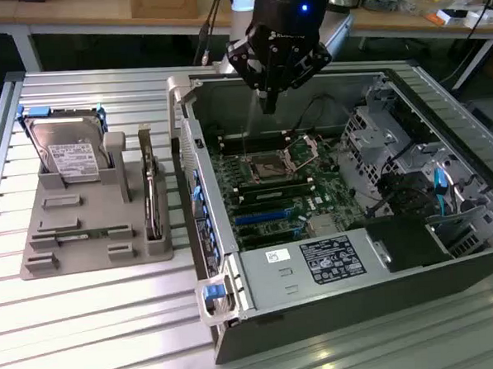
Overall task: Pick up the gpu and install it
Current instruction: 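Reach for the gpu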
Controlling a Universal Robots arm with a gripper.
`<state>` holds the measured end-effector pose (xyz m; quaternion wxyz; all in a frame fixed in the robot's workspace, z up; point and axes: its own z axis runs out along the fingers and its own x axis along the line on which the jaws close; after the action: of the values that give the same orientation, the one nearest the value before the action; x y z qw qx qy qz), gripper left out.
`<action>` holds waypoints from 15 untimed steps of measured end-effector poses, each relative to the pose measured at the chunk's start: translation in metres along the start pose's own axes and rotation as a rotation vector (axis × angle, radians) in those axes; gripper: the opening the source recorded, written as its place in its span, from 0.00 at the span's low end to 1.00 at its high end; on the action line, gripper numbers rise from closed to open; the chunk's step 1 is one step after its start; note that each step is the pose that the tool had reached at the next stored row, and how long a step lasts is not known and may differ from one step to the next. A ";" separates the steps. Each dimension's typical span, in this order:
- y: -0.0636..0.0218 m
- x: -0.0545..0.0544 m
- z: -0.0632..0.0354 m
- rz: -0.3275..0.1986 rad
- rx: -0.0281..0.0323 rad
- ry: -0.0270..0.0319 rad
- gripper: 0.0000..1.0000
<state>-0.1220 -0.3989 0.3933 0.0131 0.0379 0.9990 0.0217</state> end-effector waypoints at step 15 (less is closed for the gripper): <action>-0.0024 0.032 -0.0009 0.000 0.0000 -0.0005 0.11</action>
<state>-0.1543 -0.3989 0.3933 0.0133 0.0379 0.9990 0.0217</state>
